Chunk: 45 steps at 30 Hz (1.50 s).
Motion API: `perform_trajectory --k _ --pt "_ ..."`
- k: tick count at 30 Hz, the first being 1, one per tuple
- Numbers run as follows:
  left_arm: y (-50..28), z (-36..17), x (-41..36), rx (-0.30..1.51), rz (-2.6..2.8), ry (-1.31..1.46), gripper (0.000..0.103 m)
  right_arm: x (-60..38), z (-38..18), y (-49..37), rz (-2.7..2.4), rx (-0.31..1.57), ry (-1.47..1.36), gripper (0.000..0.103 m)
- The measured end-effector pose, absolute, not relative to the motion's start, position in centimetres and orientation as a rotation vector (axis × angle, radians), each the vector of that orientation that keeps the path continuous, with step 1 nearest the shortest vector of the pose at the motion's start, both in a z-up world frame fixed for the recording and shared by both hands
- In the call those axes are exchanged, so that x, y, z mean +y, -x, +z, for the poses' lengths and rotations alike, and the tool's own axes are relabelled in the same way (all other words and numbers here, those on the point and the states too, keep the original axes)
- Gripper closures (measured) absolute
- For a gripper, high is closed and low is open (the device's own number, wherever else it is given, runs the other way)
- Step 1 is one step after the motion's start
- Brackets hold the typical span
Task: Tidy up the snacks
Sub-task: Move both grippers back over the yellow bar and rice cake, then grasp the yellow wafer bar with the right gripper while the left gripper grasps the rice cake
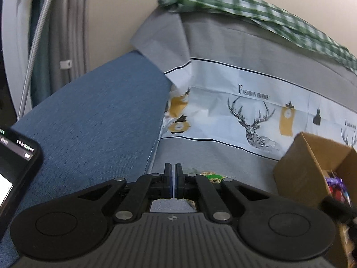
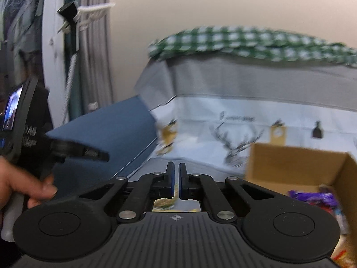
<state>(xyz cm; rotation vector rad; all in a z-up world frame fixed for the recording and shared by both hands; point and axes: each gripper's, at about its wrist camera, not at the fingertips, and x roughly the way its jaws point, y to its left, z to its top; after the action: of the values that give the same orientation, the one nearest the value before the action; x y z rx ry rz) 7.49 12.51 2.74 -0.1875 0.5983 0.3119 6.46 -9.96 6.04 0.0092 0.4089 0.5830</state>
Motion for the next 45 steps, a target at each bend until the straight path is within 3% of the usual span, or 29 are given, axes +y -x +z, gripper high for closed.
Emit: perform_trajectory --k 8,12,14,18,19,26,29,30,33,45 --pt "-8.5 2.5 12.2 0.608 0.298 0.171 0.102 -5.1 2.4 -10.4 0.595 0.638 -0.081 0.096" --pt "-8.9 2.3 11.6 0.610 0.285 0.142 0.101 -3.9 -0.3 -13.2 0.497 0.800 -0.128 0.061" --pt "-9.1 2.2 11.5 0.611 0.281 0.136 0.101 -4.0 -1.3 -14.2 0.466 0.856 -0.196 0.056" --pt "-9.7 2.0 11.1 0.618 0.275 0.124 0.100 -4.1 -2.6 -15.9 0.388 0.914 -0.303 0.031" --pt "-9.8 2.0 11.1 0.618 0.275 0.120 0.098 -4.1 -2.9 -16.2 0.360 0.922 -0.325 0.030" --pt "-10.2 1.6 10.9 0.628 0.284 0.099 0.096 -3.6 -4.5 -18.8 0.286 0.949 -0.338 0.036" --pt "-10.2 1.5 10.9 0.633 0.290 0.091 0.096 -2.5 -5.1 -18.8 0.282 0.954 -0.264 0.054" --pt "-10.3 1.5 11.0 0.635 0.292 0.092 0.096 -2.2 -5.3 -18.7 0.291 0.955 -0.241 0.067" --pt "-10.3 1.4 11.2 0.638 0.298 0.095 0.096 -1.1 -5.6 -18.3 0.331 0.960 -0.152 0.088" --pt "-10.8 1.1 11.7 0.670 0.308 0.159 0.096 -2.5 -3.4 -16.8 0.368 0.988 -0.059 0.091"
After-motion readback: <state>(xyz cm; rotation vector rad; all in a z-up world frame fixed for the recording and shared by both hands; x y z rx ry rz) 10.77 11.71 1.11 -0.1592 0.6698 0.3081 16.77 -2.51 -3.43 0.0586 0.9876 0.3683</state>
